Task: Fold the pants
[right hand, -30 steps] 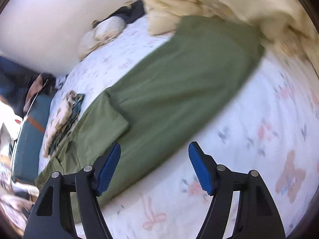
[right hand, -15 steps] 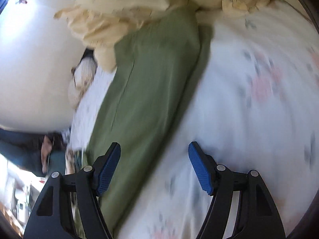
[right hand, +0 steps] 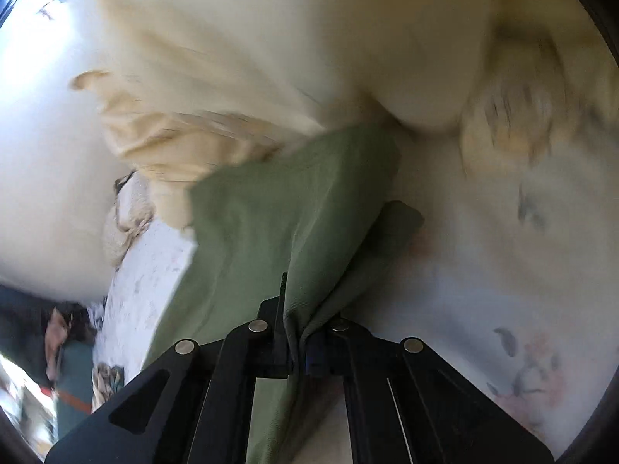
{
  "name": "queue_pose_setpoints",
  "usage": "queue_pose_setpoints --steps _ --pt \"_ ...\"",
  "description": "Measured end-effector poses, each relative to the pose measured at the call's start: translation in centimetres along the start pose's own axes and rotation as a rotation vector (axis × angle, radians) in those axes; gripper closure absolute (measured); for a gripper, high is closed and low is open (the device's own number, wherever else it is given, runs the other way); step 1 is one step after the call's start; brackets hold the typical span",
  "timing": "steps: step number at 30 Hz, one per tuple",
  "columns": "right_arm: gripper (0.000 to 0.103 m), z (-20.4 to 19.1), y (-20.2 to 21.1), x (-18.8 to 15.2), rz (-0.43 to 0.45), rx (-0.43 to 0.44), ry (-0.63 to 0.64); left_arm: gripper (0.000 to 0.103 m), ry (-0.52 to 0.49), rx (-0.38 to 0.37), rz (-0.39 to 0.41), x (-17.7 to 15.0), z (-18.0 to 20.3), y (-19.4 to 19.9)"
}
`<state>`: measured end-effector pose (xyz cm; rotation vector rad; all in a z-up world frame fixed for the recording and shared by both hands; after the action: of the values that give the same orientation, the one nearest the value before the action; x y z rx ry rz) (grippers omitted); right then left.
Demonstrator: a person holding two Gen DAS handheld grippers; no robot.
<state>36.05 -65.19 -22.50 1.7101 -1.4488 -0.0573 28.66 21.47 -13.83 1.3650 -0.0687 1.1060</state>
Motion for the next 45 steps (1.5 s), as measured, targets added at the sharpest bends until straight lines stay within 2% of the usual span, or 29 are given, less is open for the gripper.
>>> queue_pose_setpoints --steps 4,7,10,14,18,22,24,27,29,30,32,33,35,37,38,40,43,45 --pt "0.102 -1.4 3.2 1.1 0.004 0.018 0.015 0.092 -0.011 -0.046 0.017 1.7 0.4 2.7" --pt "0.102 -1.6 6.1 1.3 -0.002 -0.009 0.031 0.092 -0.015 -0.059 0.024 3.1 -0.6 5.3" --pt "0.102 -0.9 9.0 0.0 -0.028 -0.064 0.035 0.092 -0.028 -0.045 -0.008 3.5 -2.9 7.5" --pt "0.102 1.4 13.2 -4.2 -0.124 -0.147 0.029 0.092 -0.022 0.002 -0.100 2.6 -8.8 9.9" --pt "0.102 2.1 17.3 -8.3 -0.184 -0.209 0.038 0.092 -0.043 0.032 -0.182 1.1 -13.9 11.7" --pt "0.101 4.3 18.2 -11.8 -0.268 -0.323 0.048 0.092 -0.075 0.088 -0.273 -1.5 -17.8 10.7" --pt "0.095 5.6 17.6 -13.4 -0.335 -0.364 0.050 0.092 -0.108 0.100 -0.295 -2.5 -18.3 9.7" --pt "0.077 6.7 18.1 -14.8 -0.387 -0.496 0.179 0.092 -0.167 0.127 -0.314 -3.4 -18.4 8.6" --pt "0.059 6.1 19.1 -14.6 -0.379 -0.587 0.252 0.091 -0.187 0.132 -0.323 -3.9 -18.1 8.5" --pt "0.056 5.3 19.9 -14.3 -0.356 -0.620 0.290 0.091 -0.187 0.135 -0.324 -4.1 -17.9 8.5" --pt "0.056 1.8 21.8 -13.9 -0.275 -0.618 0.389 0.091 -0.190 0.127 -0.317 -4.0 -17.7 8.8" --pt "0.056 0.1 22.7 -14.3 -0.240 -0.599 0.430 0.091 -0.204 0.121 -0.306 -4.0 -17.3 9.0" --pt "0.056 -5.3 23.5 -17.3 -0.232 -0.453 0.538 0.091 -0.235 0.120 -0.302 -4.0 -17.0 9.2" --pt "0.056 -11.8 23.6 -23.9 -0.338 -0.203 0.619 0.091 -0.258 0.115 -0.307 -4.1 -16.5 9.2" --pt "0.057 -14.2 23.6 -27.0 -0.387 -0.111 0.640 0.091 -0.264 0.111 -0.308 -4.1 -16.3 9.2" --pt "0.061 -19.5 23.7 -35.6 -0.528 0.085 0.671 0.091 -0.275 0.097 -0.303 -4.0 -15.9 9.3" --pt "0.082 -24.9 23.8 -47.6 -0.737 0.285 0.682 0.091 -0.280 0.084 -0.297 -4.1 -15.8 9.5" --pt "0.085 -27.2 23.7 -54.8 -0.846 0.363 0.697 0.091 -0.295 0.079 -0.300 -4.3 -15.5 9.4"
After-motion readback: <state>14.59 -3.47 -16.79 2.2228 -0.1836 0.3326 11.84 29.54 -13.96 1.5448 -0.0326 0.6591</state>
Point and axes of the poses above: each gripper's, at about its wrist camera, not at the fingertips, and y roughly against the way its jaws point, z to its right, x to its top, the point moved 7 cm from there along -y, roughly the way its jaws point, and after that the axes turned 1 degree about -y, right-handed, at the moved point
